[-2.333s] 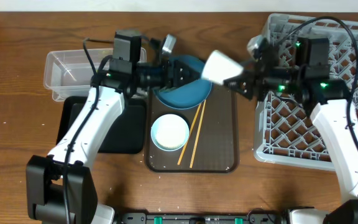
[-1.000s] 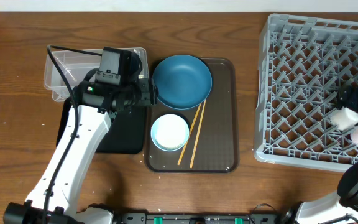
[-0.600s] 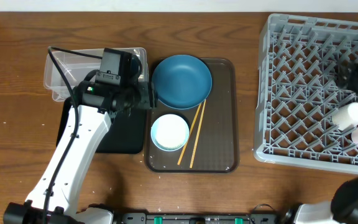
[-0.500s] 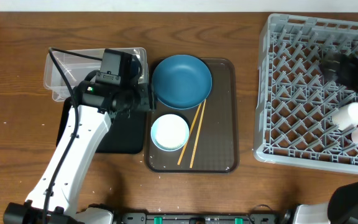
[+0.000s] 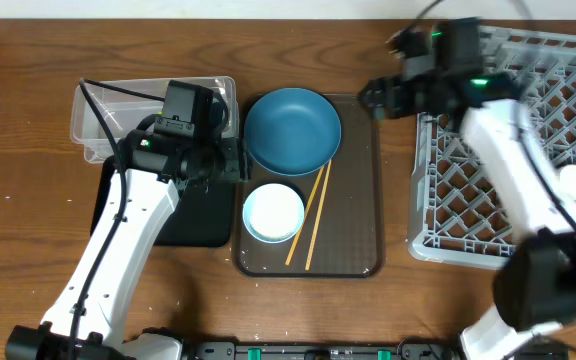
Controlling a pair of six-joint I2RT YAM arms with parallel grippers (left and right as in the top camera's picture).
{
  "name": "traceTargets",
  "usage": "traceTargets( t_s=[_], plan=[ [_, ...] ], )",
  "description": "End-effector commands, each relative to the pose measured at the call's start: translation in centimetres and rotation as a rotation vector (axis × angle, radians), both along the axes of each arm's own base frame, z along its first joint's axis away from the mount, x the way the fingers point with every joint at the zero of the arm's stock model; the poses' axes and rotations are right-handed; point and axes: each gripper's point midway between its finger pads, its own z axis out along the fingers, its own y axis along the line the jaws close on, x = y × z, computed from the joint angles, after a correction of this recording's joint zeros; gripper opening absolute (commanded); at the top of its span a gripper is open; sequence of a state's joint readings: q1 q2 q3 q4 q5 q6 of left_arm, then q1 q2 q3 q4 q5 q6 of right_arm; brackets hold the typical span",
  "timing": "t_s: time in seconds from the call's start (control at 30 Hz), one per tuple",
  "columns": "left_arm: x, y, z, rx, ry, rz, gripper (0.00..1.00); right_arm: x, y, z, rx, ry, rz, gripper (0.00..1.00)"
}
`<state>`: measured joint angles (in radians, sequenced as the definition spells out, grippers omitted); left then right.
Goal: Sort waste into correct bins and load items into the dishwasher rack
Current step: 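Grasp the blue plate rim with the right gripper, then carry the blue plate into the dish rack and release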
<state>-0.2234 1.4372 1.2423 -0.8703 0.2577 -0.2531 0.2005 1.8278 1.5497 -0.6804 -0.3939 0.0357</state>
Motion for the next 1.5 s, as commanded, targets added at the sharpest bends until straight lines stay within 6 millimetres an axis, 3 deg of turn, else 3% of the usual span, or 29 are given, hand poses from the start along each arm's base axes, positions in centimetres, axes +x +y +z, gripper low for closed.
traceTargets(
  t_s=[0.0, 0.03, 0.2, 0.3, 0.37, 0.43, 0.6, 0.73, 0.83, 0.97, 1.07, 1.2, 1.3, 1.47],
  plan=[
    [0.1, 0.2, 0.1, 0.014, -0.006, -0.009, 0.67, -0.3, 1.5, -5.3, -0.07, 0.121, -0.074, 0.72],
    [0.1, 0.2, 0.1, 0.014, -0.006, -0.009, 0.67, -0.2, 1.9, -7.1, -0.106, 0.147, -0.095, 0.69],
    [0.1, 0.2, 0.1, 0.014, -0.006, -0.009, 0.68, -0.5, 3.9, -12.1, -0.164, 0.205, -0.091, 0.59],
    [0.1, 0.2, 0.1, 0.014, -0.006, -0.009, 0.67, -0.3, 4.5, -13.7, -0.159, 0.222, -0.107, 0.39],
    [0.1, 0.2, 0.1, 0.014, -0.006, -0.009, 0.67, 0.0, 4.5, -13.9, -0.148, 0.223, -0.129, 0.18],
    [0.1, 0.2, 0.1, 0.013, -0.006, -0.009, 0.67, 0.7, 4.1, -13.6, -0.145, 0.208, -0.157, 0.04],
    [0.1, 0.2, 0.1, 0.013, -0.006, -0.009, 0.67, 3.0, 1.3, -10.5, -0.176, 0.124, -0.237, 0.01],
    [0.1, 0.2, 0.1, 0.013, -0.006, -0.009, 0.67, 5.4, -3.7, -4.0, -0.207, -0.026, -0.339, 0.01],
    [0.1, 0.2, 0.1, 0.013, -0.006, -0.009, 0.68, 6.2, -9.4, 2.1, -0.281, -0.176, -0.46, 0.01],
    [0.1, 0.2, 0.1, 0.013, -0.006, -0.009, 0.67, 5.3, -18.1, 9.6, -0.484, -0.364, -0.614, 0.01],
    [0.1, 0.2, 0.1, 0.013, -0.007, -0.009, 0.67, 3.7, -24.8, 13.7, -0.657, -0.446, -0.731, 0.01],
    [0.2, 0.2, 0.1, 0.013, -0.01, -0.009, 0.68, 1.3, -32.3, 16.0, -0.872, -0.441, -0.875, 0.01],
    [0.2, 0.2, 0.1, 0.013, -0.01, -0.009, 0.67, -0.7, -37.1, 16.5, -1.035, -0.386, -0.973, 0.01],
    [0.2, 0.2, 0.1, 0.013, -0.01, -0.009, 0.68, -2.6, -42.7, 17.2, -1.2, -0.341, -1.103, 0.01]
  ],
)
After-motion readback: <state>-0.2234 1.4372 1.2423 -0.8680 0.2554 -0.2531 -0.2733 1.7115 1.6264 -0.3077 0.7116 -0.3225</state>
